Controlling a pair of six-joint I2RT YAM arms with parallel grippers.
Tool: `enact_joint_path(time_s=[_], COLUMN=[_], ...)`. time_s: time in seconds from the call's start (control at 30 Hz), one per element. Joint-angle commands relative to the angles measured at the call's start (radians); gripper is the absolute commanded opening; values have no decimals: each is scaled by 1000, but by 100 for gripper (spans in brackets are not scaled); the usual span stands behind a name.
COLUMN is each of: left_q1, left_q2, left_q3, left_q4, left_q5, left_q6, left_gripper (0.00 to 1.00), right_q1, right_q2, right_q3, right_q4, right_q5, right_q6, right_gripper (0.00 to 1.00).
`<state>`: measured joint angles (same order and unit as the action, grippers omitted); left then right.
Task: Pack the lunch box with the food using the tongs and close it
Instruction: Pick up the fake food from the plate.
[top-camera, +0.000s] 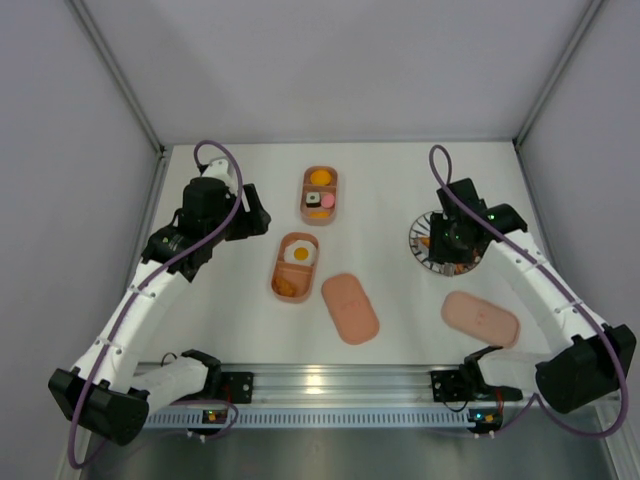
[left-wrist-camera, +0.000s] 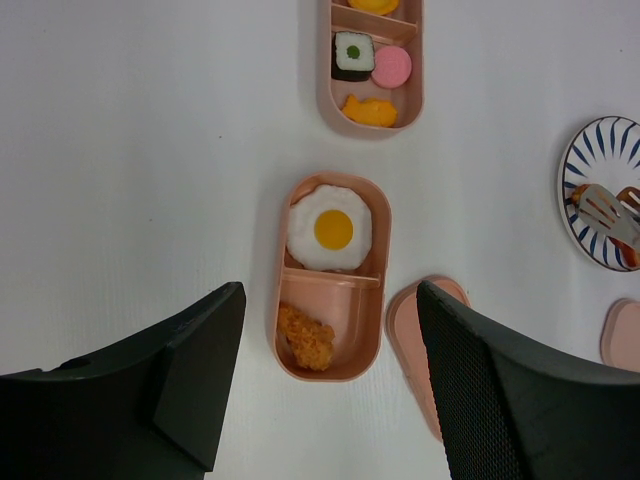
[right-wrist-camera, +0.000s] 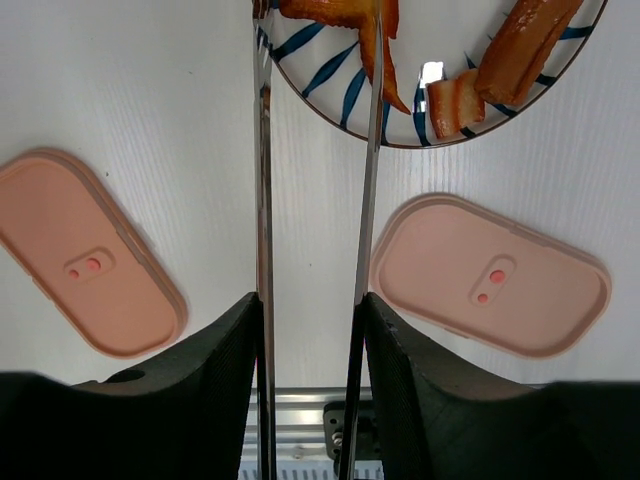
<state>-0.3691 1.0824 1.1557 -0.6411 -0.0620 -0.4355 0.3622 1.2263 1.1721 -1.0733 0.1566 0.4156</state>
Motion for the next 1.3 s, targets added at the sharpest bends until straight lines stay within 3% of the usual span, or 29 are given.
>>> enact_joint_path(time_s=[0.0, 0.3, 1.0, 1.27], left_q1=[6, 6, 6, 6], left_q2=[-4, -4, -9, -9], left_q3=[12, 13, 13, 13], left_q4=[52, 51, 44, 41], left_q5=[16, 14, 19, 19], left_q6=[-3, -3, -6, -5], left_gripper=[75, 74, 74, 74], right_q1=[-16, -16, -17, -20], right_q2=[-33, -91, -202, -191], right_q3=[60, 80, -146, -195], right_q4=[75, -17, 33, 79], right_q5=[20, 124, 0, -26], right_q6=[15, 17, 17, 20], right_gripper=[44, 45, 46, 37])
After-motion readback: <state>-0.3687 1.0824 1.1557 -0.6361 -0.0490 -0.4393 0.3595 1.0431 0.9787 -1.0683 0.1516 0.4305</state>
